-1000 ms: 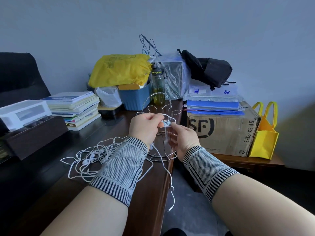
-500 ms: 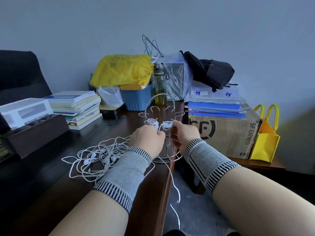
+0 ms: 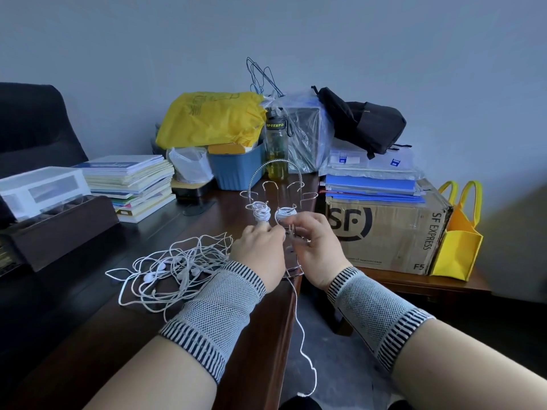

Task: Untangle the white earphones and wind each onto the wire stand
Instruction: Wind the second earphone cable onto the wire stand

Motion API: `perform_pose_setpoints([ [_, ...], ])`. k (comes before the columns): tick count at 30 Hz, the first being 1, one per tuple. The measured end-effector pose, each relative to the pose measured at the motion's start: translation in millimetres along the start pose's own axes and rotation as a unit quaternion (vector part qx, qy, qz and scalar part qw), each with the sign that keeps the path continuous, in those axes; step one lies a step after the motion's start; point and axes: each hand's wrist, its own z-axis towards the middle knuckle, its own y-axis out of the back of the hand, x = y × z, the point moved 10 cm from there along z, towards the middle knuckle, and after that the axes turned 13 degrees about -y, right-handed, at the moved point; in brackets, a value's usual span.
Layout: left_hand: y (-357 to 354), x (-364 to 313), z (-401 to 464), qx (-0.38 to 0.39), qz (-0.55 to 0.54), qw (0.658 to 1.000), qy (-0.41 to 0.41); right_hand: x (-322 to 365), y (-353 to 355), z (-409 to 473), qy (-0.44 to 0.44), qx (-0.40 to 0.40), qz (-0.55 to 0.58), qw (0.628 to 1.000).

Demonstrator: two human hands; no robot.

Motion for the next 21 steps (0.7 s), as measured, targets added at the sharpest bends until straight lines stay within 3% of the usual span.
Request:
perform_pose_setpoints([
  [5, 6.0, -6.2, 0.6, -0.008, 0.006, 1.0, -0.014, 3.7, -5.1, 4.2, 0.006, 0.024, -0.052, 0.998],
  [9, 20.3, -3.1, -1.0, -0.067, -0.014, 0.997, -0.017, -0.5, 0.6, 13.9, -0.005, -0.004, -0.063, 0.998],
  [13, 31.5, -3.9, -2.8, -0.08, 0.001, 0.996, -0.025, -4.2, 0.0, 11.2, -0.003, -0.018, -0.057, 0.998],
  [21, 20.2, -10.0, 3.7, -0.016, 0.05, 0.999, -0.012, -1.9, 3.3, 7.1, -0.008, -0.035, -0.169, 0.985],
])
